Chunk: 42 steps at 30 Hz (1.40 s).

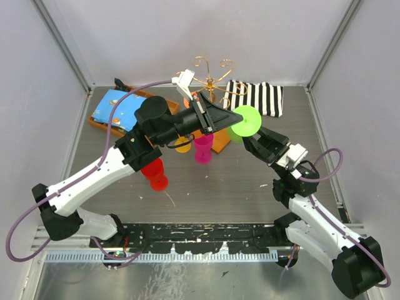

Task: Place the wine glass upside down on the wine glass rack
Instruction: Turn the wine glass upside down at the wine rack.

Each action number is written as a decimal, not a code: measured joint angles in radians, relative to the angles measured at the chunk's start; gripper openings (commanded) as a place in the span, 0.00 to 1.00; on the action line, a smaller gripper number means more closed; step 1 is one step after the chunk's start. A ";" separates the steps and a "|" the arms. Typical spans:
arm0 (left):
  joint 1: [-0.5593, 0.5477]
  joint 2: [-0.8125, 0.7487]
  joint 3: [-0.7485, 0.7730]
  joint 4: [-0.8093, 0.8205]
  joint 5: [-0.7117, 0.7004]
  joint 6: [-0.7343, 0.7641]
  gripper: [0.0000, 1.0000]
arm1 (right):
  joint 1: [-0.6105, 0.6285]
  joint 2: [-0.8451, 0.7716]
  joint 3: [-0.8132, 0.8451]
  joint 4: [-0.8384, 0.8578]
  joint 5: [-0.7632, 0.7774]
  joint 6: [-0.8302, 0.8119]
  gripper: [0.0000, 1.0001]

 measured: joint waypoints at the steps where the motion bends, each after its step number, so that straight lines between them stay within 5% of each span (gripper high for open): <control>1: 0.000 0.001 0.000 0.000 0.000 -0.001 0.00 | 0.000 0.000 0.000 0.002 0.000 0.001 0.34; 14: 0.000 0.012 0.000 0.003 0.002 -0.014 0.00 | 0.000 0.010 0.002 0.008 -0.008 0.000 0.38; 18: 0.001 0.021 0.000 0.007 0.002 -0.017 0.00 | -0.001 0.014 0.002 0.010 -0.008 -0.003 0.30; 25: 0.002 0.029 0.000 0.007 0.005 -0.017 0.00 | -0.001 0.014 0.002 0.015 -0.005 -0.010 0.01; 29: 0.002 0.029 0.000 0.007 0.005 -0.016 0.00 | -0.001 0.014 0.002 0.017 -0.004 -0.011 0.01; 35: 0.002 0.026 -0.006 0.012 0.002 -0.009 0.38 | -0.001 0.014 0.002 0.011 -0.006 -0.014 0.01; 42: -0.001 0.016 -0.006 0.014 0.000 0.014 0.49 | -0.001 0.014 0.002 -0.018 -0.007 -0.011 0.01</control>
